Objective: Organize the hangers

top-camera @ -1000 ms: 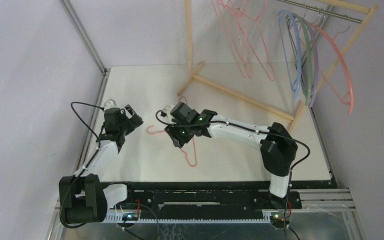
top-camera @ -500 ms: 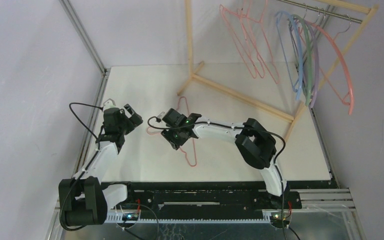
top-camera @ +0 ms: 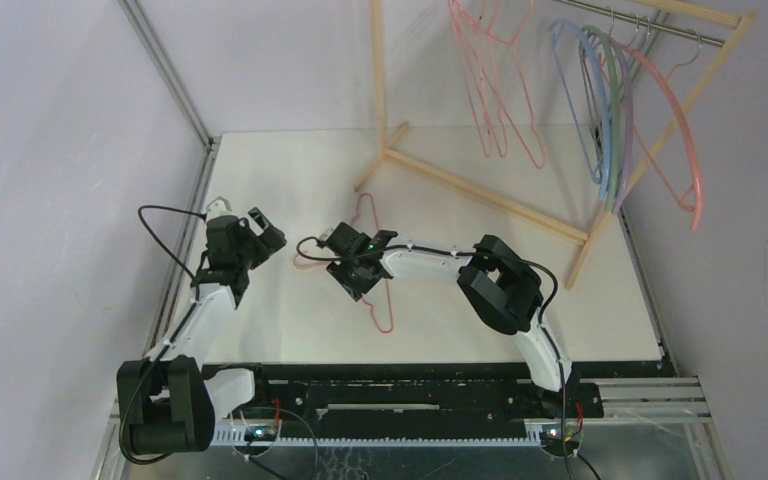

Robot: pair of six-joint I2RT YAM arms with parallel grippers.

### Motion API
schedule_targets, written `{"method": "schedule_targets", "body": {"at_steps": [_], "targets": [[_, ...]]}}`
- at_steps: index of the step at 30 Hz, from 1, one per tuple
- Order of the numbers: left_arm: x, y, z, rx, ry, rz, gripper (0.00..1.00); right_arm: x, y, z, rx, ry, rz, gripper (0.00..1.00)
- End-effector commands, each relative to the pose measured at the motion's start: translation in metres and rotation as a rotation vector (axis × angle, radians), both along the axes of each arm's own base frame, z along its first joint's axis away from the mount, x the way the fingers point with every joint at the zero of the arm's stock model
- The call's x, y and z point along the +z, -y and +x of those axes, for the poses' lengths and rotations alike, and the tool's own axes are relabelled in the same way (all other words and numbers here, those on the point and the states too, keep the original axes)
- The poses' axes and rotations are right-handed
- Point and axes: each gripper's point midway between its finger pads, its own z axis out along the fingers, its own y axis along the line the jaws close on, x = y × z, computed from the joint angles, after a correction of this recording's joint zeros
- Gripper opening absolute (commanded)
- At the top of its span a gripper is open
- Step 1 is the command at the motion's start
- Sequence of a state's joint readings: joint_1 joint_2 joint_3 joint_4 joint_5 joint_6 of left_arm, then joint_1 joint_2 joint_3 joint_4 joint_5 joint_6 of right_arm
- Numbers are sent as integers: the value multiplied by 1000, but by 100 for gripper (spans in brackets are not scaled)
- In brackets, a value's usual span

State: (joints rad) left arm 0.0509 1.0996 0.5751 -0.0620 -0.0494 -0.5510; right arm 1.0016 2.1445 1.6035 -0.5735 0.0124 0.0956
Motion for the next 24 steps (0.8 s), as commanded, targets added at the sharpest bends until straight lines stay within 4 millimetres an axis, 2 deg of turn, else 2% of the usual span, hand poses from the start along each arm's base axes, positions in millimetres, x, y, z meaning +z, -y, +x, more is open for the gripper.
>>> {"method": "schedule_targets", "body": {"at_steps": [1, 9, 15, 19, 24], "targets": [[12, 2, 4, -6, 47, -6, 98, 2, -6, 13, -57, 36, 6, 50], [14, 0, 1, 0, 43, 6, 98, -16, 3, 7, -74, 13, -47, 48], [12, -1, -4, 10, 41, 6, 98, -34, 31, 9, -128, 85, -201, 46], [10, -2, -8, 17, 35, 8, 98, -48, 33, -4, -126, 38, -206, 45], [9, -5, -11, 25, 23, 24, 98, -56, 28, -13, -113, -11, -194, 44]]}}
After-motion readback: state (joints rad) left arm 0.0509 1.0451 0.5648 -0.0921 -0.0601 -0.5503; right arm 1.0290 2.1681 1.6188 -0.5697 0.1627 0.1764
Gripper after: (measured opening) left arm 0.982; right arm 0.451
